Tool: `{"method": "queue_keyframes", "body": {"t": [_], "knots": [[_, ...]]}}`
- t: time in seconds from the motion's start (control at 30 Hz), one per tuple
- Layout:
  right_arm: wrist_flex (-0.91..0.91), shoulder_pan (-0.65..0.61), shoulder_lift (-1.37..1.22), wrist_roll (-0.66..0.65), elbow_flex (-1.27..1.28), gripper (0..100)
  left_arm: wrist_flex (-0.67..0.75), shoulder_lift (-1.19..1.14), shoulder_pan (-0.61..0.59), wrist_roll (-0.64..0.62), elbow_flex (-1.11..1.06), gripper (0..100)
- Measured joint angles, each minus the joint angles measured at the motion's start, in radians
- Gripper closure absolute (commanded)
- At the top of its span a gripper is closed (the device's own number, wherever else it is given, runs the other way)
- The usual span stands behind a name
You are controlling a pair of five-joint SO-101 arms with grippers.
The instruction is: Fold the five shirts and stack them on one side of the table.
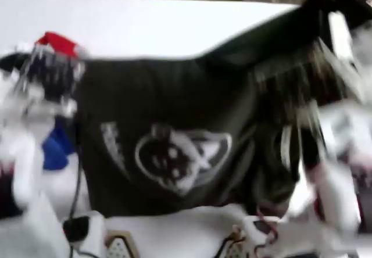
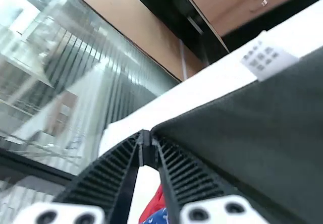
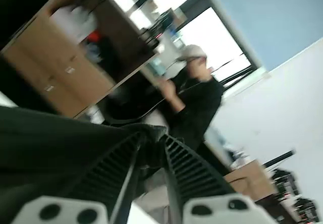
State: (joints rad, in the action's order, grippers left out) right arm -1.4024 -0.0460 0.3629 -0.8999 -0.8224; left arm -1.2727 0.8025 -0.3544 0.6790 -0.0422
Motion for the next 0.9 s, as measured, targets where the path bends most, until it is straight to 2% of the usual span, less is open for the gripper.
{"method": "queue_keyframes", "body": {"t": [0.23, 0.37, 0.6, 0.7, 0.9], "knots": [[0.190, 0.000, -0.193, 0.002, 0.229, 97.8, 0.219, -0.270, 0.012, -0.035, 0.000, 97], [0.301, 0.002, -0.321, 0.002, 0.278, 97.8, 0.269, -0.419, 0.077, -0.037, 0.000, 97], [0.324, 0.002, -0.506, 0.002, 0.279, 97.8, 0.270, -0.684, 0.147, -0.037, 0.121, 97], [0.324, 0.002, -0.525, 0.046, 0.285, 97.8, 0.258, -0.763, 0.149, -0.037, 0.178, 97], [0.183, 0.025, -0.523, 0.075, 0.287, 97.8, 0.046, -0.781, 0.149, -0.040, 0.215, 97]]}}
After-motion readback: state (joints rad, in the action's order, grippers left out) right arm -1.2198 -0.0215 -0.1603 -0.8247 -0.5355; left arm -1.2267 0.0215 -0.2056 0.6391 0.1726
